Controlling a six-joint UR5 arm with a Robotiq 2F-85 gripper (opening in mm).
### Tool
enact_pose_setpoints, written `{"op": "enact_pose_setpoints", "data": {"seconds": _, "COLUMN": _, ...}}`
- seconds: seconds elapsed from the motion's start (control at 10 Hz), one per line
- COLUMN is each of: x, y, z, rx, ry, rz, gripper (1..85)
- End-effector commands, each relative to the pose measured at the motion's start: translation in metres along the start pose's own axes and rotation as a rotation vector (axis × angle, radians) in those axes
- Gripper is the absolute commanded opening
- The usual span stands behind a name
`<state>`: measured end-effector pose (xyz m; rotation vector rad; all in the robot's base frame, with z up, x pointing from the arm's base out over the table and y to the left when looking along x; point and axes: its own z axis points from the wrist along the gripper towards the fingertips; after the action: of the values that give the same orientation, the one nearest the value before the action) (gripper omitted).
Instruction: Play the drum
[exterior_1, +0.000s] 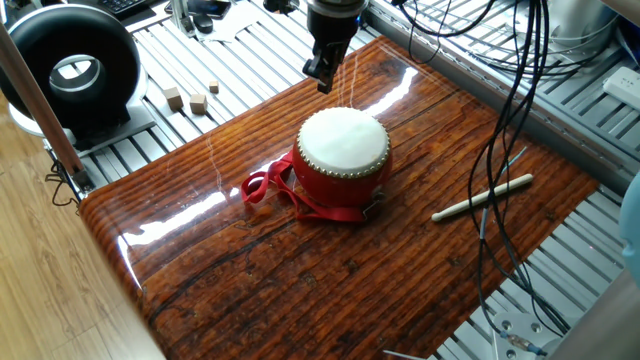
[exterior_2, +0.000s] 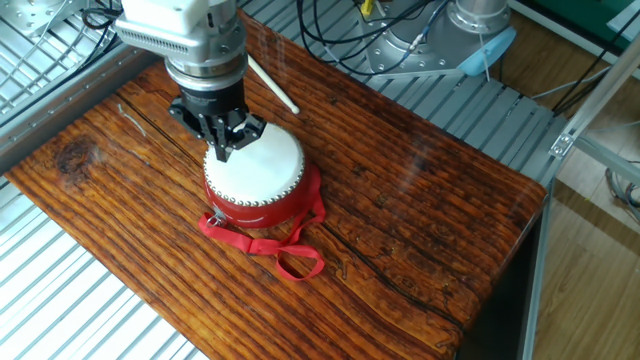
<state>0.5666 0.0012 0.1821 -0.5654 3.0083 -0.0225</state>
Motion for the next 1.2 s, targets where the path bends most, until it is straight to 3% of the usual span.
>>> {"op": "enact_pose_setpoints", "data": {"seconds": 0.0, "x": 0.005, "y": -0.007, "z": -0.002, "rx": -0.007, "ry": 0.009, "rz": -0.036, "gripper": 1.0}}
{"op": "enact_pose_setpoints", "data": {"seconds": 0.1, "x": 0.010, "y": -0.011, "z": -0.003, "rx": -0.034, "ry": 0.007, "rz": -0.052, "gripper": 1.0}}
{"op": "enact_pose_setpoints", "data": {"seconds": 0.2, "x": 0.021, "y": -0.022, "z": -0.003, "rx": -0.029, "ry": 0.011, "rz": -0.091, "gripper": 1.0}}
{"op": "enact_pose_setpoints", "data": {"seconds": 0.5, "x": 0.094, "y": -0.060, "z": -0.003, "rx": -0.047, "ry": 0.077, "rz": -0.210, "gripper": 1.0}}
{"op": "enact_pose_setpoints", "data": {"seconds": 0.7, "x": 0.137, "y": -0.092, "z": 0.008, "rx": -0.001, "ry": 0.104, "rz": -0.304, "gripper": 1.0}}
{"op": "enact_pose_setpoints", "data": {"seconds": 0.9, "x": 0.173, "y": -0.102, "z": 0.021, "rx": 0.005, "ry": 0.106, "rz": -0.377, "gripper": 1.0}}
{"op": "enact_pose_setpoints", "data": {"seconds": 1.1, "x": 0.196, "y": -0.105, "z": 0.032, "rx": 0.017, "ry": 0.100, "rz": -0.416, "gripper": 1.0}}
